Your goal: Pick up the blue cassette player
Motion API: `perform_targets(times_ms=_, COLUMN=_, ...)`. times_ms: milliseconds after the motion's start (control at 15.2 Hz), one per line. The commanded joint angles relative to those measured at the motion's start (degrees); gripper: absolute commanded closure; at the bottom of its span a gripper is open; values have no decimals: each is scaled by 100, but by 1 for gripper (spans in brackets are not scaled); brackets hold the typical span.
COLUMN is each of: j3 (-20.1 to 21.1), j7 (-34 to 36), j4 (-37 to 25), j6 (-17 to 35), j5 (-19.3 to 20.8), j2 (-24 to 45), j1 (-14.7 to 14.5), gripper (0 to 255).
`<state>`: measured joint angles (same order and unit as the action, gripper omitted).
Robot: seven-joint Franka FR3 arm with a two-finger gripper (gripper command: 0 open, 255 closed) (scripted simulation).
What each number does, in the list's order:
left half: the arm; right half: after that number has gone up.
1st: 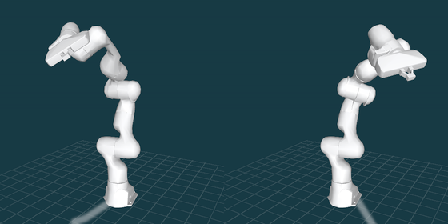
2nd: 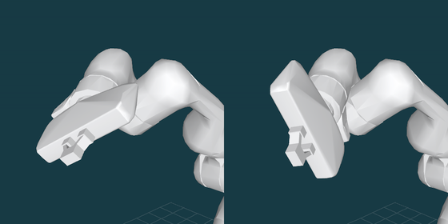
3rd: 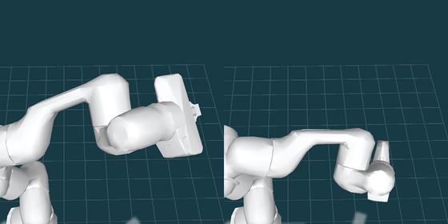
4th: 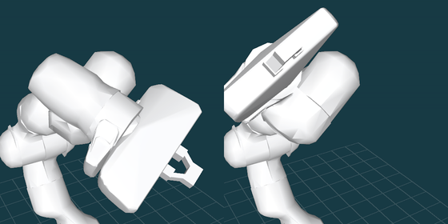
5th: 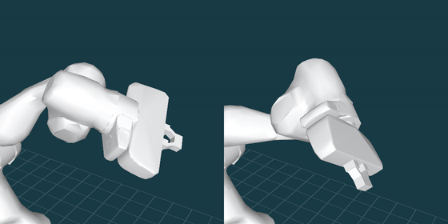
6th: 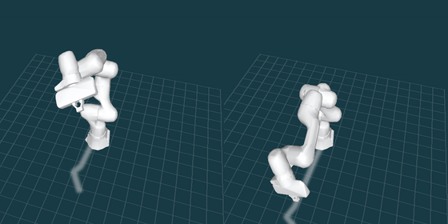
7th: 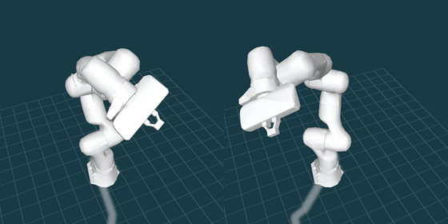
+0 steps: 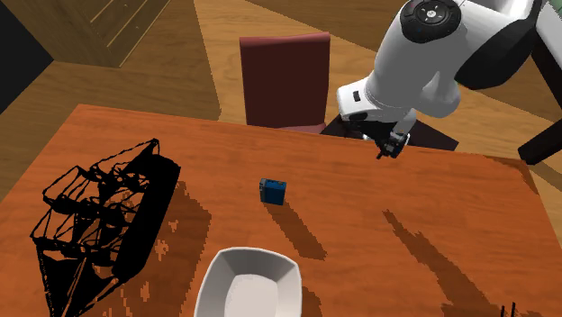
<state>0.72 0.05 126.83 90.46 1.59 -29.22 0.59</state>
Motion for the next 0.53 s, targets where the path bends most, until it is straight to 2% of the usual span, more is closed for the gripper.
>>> perform_targets(times_ms=0, j3=-55, j7=-93, j4=-395, j6=14, j5=130, j2=473, j1=57, gripper=0)
perform_targets(times_ms=462, j3=-173, j7=-325, j4=-2033, j6=-146, j5=487, j2=2151, j1=196, gripper=0)
